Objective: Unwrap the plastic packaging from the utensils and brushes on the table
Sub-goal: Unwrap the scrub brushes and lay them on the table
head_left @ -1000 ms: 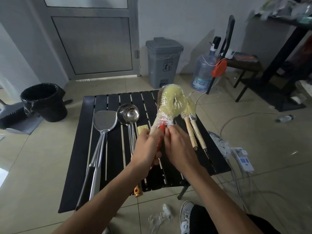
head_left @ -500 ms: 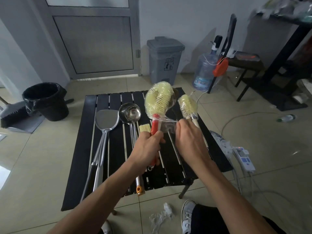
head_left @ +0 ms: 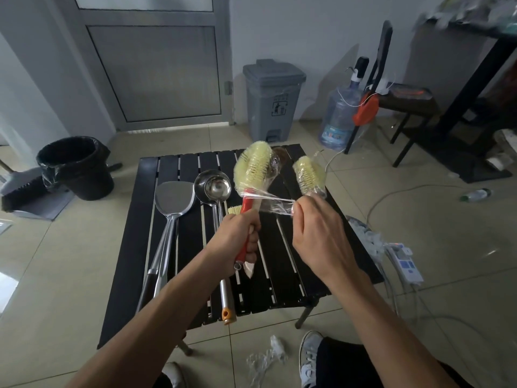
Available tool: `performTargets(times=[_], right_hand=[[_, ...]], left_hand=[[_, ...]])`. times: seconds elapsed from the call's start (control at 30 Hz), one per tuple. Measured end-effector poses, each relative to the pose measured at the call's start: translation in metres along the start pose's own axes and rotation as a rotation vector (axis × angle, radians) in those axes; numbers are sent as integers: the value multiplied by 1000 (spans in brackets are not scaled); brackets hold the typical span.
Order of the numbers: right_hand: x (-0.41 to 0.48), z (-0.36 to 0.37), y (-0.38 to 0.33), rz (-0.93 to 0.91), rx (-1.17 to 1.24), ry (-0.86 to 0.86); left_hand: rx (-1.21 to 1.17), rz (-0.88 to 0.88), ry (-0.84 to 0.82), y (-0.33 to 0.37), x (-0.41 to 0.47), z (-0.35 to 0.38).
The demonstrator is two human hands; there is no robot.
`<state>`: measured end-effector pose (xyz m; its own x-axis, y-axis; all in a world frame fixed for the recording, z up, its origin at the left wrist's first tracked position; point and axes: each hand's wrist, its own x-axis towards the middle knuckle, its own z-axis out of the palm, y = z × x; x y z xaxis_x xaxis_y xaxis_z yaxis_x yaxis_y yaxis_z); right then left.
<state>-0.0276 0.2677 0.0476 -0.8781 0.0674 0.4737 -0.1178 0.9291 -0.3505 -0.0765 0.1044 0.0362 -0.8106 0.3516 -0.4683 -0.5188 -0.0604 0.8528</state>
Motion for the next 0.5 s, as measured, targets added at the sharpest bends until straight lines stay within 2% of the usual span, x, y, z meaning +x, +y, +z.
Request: performTargets(times=[0.13, 0.23, 0.3, 0.5], right_hand=[[-3, -3, 1, -68, 174, -90], [-5, 4, 7, 112, 287, -259], [-5, 6, 11, 243, 422, -304], [-1, 5, 5, 373, 598, -393]], left_hand=[[-12, 26, -12, -1, -1, 1], [4, 47, -14, -4, -4, 1], [10, 53, -30, -4, -6, 2], [43, 38, -89, -10, -13, 11]])
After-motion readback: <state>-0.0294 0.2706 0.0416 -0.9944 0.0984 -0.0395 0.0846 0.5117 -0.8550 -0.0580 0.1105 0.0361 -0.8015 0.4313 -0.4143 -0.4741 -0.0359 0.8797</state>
